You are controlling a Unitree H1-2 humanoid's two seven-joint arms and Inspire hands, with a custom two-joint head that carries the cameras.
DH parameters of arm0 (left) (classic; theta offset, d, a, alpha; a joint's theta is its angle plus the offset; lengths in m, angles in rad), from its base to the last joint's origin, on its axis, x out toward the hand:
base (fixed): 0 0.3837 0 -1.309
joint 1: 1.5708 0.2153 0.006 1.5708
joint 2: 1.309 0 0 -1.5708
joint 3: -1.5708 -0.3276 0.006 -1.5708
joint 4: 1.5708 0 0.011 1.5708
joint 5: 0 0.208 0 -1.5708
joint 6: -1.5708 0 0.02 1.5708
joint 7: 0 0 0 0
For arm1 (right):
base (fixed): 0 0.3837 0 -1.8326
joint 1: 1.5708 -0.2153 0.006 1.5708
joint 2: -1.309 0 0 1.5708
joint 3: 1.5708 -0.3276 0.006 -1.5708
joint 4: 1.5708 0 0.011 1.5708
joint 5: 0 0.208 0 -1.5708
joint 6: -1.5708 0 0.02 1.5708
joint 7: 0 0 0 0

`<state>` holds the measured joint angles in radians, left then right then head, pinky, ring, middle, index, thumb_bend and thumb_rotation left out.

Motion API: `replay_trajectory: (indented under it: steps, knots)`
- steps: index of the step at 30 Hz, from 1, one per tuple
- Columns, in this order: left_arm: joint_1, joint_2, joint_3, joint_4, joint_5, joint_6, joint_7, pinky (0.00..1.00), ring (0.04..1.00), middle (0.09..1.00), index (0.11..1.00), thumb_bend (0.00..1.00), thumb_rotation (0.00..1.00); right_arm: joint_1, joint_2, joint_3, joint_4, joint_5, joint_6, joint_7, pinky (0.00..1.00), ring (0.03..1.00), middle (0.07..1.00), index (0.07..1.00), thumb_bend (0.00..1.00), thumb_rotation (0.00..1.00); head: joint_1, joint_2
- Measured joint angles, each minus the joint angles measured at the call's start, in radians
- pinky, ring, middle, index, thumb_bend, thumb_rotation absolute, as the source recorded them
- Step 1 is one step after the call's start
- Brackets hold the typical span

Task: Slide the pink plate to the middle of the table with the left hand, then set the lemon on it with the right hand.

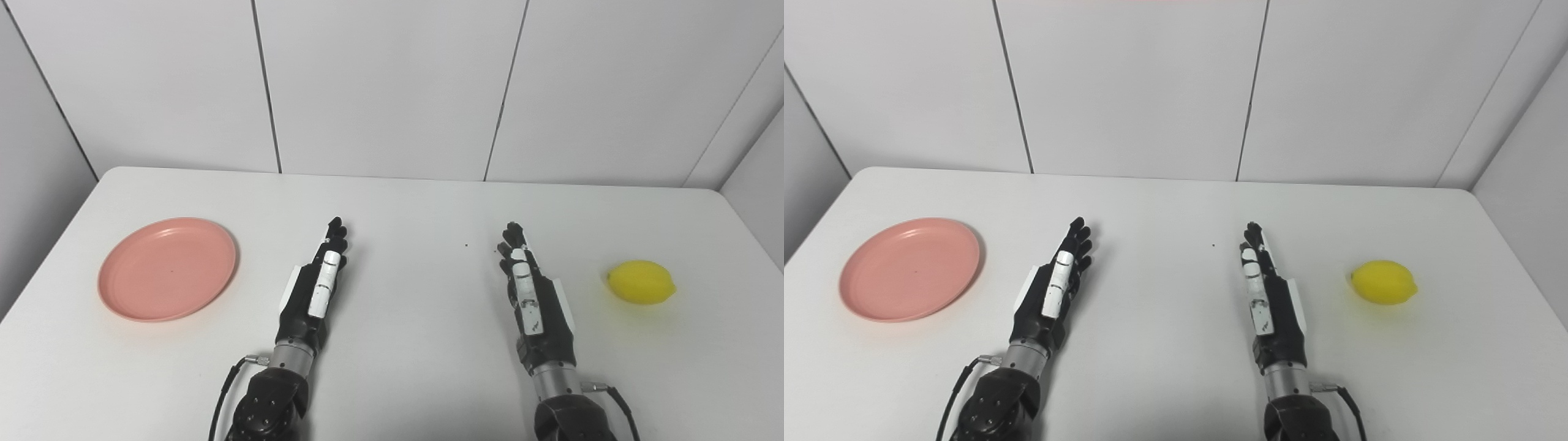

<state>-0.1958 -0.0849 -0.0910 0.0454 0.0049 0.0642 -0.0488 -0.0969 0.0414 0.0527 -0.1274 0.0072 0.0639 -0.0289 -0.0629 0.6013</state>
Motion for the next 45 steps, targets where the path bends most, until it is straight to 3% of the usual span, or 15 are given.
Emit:
replay_trajectory:
  steps: [28,33,35,36,42,45]
  knots:
    - [0.000,0.001,0.003,0.005,0.001,-0.003,0.001,1.00,1.000,0.993,0.997,0.66,1.00,-0.006,-0.002,-0.006,0.007,-0.001,0.000,0.000,1.00,0.970,0.977,0.968,0.69,1.00,-0.005,-0.014]
    - [0.000,0.000,-0.004,0.010,0.001,-0.010,0.001,1.00,1.000,1.000,1.000,0.66,1.00,-0.005,-0.008,-0.009,0.007,0.002,0.000,0.000,1.00,0.968,0.973,0.966,0.66,1.00,0.072,-0.040]
    - [0.000,-0.003,-0.011,0.024,0.003,-0.023,0.001,1.00,1.000,1.000,1.000,0.65,1.00,-0.001,-0.014,-0.013,0.007,0.002,0.000,0.002,1.00,0.960,0.966,0.959,0.64,1.00,0.222,-0.098]
    - [0.000,-0.005,-0.019,0.038,0.008,-0.040,0.003,1.00,1.000,1.000,1.000,0.65,1.00,0.002,-0.017,-0.017,0.007,0.003,0.000,0.002,1.00,0.952,0.959,0.950,0.61,0.99,0.250,-0.112]
    - [-0.031,-0.043,-0.035,0.133,0.032,-0.147,0.035,1.00,1.000,1.000,1.000,0.62,1.00,0.021,-0.027,-0.063,0.023,0.046,-0.062,0.004,1.00,0.944,0.935,0.925,0.55,0.90,0.353,-0.178]
    - [-0.054,-0.062,-0.040,0.177,0.049,-0.187,0.046,1.00,1.000,1.000,1.000,0.62,1.00,0.022,-0.027,-0.075,0.027,0.061,-0.065,0.005,1.00,0.956,0.944,0.937,0.55,0.90,0.364,-0.190]
